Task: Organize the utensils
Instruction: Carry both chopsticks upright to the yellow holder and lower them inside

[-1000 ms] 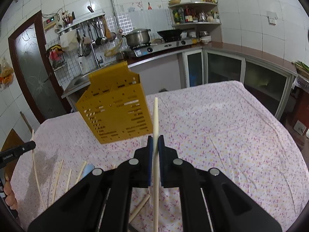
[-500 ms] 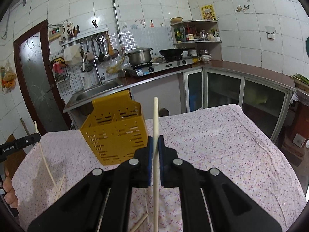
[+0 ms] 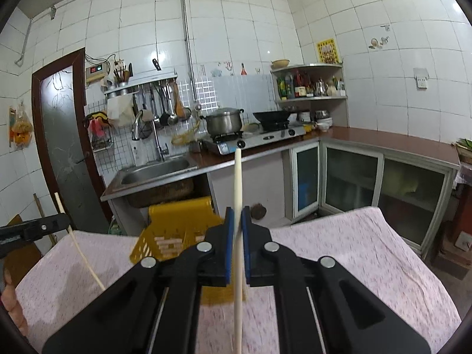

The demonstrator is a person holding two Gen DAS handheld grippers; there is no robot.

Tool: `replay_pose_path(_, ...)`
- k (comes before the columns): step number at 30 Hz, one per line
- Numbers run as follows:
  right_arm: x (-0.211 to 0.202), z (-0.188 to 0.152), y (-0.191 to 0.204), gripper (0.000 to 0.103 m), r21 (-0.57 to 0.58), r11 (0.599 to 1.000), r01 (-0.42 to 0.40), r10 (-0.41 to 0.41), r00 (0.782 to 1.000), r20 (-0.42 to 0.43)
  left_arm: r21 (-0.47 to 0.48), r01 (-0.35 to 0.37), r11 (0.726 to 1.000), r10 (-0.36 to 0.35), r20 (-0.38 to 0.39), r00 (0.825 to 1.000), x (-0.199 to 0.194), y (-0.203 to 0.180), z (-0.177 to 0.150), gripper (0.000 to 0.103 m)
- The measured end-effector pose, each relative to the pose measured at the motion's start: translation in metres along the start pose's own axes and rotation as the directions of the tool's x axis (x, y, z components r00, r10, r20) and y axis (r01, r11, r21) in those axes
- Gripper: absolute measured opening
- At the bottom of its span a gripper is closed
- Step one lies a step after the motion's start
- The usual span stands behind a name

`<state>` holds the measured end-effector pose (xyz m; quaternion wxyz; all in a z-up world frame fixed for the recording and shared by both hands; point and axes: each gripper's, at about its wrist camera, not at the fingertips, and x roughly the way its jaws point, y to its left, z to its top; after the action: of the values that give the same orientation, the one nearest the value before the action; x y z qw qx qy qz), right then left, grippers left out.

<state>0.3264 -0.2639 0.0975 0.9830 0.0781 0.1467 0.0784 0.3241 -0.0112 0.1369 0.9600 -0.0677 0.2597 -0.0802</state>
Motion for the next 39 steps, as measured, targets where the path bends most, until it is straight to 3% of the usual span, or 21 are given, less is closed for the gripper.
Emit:
replay_pose_path(11,0.052,0.071,0.019,0.006,0.017,1.000,-0.015,0.013,0.992,0.126,0.080,-0.014,0.997,0.000,0.174,0.985,-0.002,-0.047,0.088,0.004)
replay_pose_path(15,0.064,0.084,0.027,0.006,0.009,1.000,-0.012,0.011,0.987,0.160,0.106,-0.042,0.993,0.021,0.190,0.982,0.016,-0.058,0.099,0.004)
replay_pose_path(20,0.084,0.083,0.026,0.006,0.005,1.000,-0.022,0.021,0.981,0.195,0.083,-0.037,0.996,0.020,0.203,0.979,0.047,-0.044,0.089,0.004)
replay_pose_path(26,0.104,0.059,0.019,0.006,0.010,0.998,-0.056,0.053,0.980,0.194,0.076,-0.036,0.996,0.025,0.153,0.988,0.080,-0.026,0.060,0.004)
replay_pose_path(39,0.105,-0.005,0.018,0.006,-0.097,0.993,-0.068,0.077,0.993,0.093,0.069,-0.030,0.997,0.024,0.084,0.996,0.100,-0.005,-0.009,0.004)
